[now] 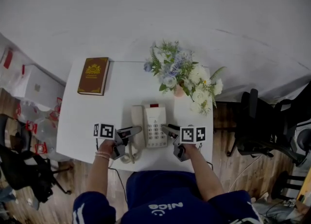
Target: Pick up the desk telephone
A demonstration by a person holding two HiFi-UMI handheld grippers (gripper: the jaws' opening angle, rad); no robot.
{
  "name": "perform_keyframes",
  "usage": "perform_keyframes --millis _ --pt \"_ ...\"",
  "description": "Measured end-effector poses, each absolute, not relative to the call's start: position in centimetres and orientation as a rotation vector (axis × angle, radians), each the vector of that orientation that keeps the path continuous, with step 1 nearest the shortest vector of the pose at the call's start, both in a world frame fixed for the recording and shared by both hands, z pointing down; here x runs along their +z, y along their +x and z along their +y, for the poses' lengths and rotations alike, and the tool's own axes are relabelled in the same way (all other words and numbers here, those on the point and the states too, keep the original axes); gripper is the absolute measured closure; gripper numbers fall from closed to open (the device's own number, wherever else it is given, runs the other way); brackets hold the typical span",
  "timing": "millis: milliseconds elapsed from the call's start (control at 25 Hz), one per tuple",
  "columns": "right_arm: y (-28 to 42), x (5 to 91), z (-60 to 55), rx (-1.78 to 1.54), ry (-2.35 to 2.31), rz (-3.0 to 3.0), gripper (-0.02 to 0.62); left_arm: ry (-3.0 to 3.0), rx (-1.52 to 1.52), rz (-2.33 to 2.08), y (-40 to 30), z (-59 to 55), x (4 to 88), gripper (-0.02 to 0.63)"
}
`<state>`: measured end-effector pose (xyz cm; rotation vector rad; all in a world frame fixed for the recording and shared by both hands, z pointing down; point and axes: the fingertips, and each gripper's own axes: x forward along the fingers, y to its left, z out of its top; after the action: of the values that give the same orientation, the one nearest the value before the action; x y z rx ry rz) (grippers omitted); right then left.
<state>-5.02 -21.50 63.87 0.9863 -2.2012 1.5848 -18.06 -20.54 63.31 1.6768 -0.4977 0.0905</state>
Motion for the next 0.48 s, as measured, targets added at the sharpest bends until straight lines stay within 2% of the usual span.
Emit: perform_keyframes --millis 320,480 --pt "-5.34 64.07 -21.44 1.713 0.936 -2.216 0.413 1.69 0.052 -0.473 -17.99 -20.77 63.53 0.245" --pt "-5.5 63.99 -21.4 1.665 0.923 -2.215 0.42 1.699 0.051 -0.486 -18.06 -20.75 63.52 0.244"
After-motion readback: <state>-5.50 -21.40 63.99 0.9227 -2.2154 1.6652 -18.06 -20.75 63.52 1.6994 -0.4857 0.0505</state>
